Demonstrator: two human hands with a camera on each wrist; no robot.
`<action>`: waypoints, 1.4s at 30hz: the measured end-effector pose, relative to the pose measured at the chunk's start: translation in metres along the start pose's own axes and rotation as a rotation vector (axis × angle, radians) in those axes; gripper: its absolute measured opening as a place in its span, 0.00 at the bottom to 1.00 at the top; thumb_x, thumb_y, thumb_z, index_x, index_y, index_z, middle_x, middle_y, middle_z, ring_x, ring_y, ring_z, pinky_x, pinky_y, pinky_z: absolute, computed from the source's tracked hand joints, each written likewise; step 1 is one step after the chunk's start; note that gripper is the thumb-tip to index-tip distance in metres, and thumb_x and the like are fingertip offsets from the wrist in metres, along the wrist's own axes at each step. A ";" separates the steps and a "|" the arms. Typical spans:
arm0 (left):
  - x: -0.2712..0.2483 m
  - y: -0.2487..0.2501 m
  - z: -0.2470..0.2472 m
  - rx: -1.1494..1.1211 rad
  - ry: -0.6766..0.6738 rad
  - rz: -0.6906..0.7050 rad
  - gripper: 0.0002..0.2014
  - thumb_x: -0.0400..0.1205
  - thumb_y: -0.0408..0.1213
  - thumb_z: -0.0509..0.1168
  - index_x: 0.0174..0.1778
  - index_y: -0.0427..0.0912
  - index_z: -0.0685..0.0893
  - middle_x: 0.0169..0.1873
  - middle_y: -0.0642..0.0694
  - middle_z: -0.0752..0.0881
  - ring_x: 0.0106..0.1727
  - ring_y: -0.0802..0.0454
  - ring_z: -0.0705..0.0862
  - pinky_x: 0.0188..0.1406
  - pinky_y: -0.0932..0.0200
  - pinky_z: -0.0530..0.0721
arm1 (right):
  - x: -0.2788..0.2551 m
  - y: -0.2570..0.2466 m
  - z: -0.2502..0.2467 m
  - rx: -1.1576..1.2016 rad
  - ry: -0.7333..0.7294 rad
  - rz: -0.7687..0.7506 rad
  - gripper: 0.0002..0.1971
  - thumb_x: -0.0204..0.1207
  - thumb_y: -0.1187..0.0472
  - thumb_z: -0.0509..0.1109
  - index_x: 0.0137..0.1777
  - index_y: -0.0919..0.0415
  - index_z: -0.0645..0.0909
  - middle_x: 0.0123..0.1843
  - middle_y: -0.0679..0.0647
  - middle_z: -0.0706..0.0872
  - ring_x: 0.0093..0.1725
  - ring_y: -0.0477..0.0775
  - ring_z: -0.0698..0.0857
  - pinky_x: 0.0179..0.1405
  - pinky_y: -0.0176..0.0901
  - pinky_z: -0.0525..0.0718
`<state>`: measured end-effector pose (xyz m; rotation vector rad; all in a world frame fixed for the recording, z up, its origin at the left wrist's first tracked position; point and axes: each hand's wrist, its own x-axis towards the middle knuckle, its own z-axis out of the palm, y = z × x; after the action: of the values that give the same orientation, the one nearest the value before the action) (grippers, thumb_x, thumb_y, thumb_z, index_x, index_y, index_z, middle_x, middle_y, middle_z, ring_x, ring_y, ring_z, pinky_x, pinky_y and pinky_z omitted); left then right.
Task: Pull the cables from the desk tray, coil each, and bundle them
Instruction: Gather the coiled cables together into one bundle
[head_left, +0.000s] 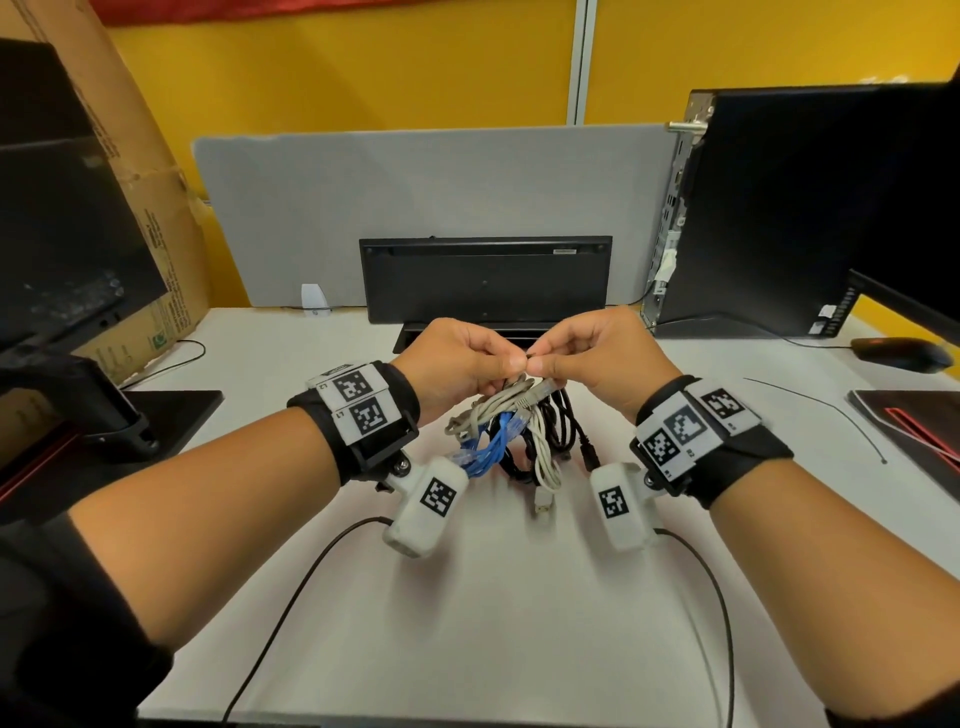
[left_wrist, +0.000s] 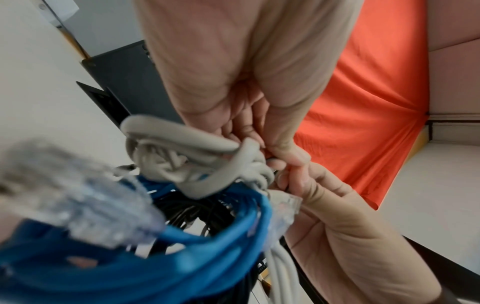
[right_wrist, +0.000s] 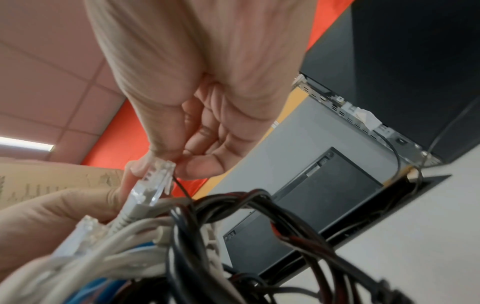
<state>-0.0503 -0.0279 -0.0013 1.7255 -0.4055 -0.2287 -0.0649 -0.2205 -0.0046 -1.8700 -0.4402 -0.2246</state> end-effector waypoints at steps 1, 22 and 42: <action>0.000 -0.001 0.001 -0.020 -0.001 -0.006 0.04 0.76 0.29 0.73 0.38 0.40 0.92 0.32 0.43 0.89 0.36 0.51 0.82 0.41 0.58 0.84 | 0.001 -0.001 -0.001 -0.014 0.004 0.006 0.07 0.64 0.67 0.83 0.36 0.57 0.87 0.29 0.55 0.90 0.29 0.51 0.88 0.34 0.40 0.87; -0.002 -0.011 0.013 -0.053 0.167 0.007 0.04 0.78 0.33 0.73 0.42 0.36 0.91 0.31 0.42 0.87 0.35 0.45 0.79 0.37 0.54 0.83 | 0.004 -0.014 0.000 -0.313 -0.049 0.118 0.06 0.75 0.62 0.72 0.37 0.59 0.88 0.27 0.47 0.87 0.27 0.39 0.84 0.28 0.31 0.82; 0.001 -0.013 0.007 0.045 0.108 0.148 0.02 0.77 0.29 0.73 0.42 0.34 0.90 0.32 0.41 0.89 0.31 0.54 0.86 0.37 0.63 0.86 | 0.026 -0.036 0.013 -0.123 -0.087 0.607 0.09 0.55 0.58 0.65 0.17 0.57 0.76 0.17 0.50 0.64 0.16 0.49 0.58 0.18 0.34 0.59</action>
<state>-0.0501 -0.0327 -0.0152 1.7342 -0.4590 -0.0194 -0.0562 -0.1934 0.0319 -2.0483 0.0981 0.2441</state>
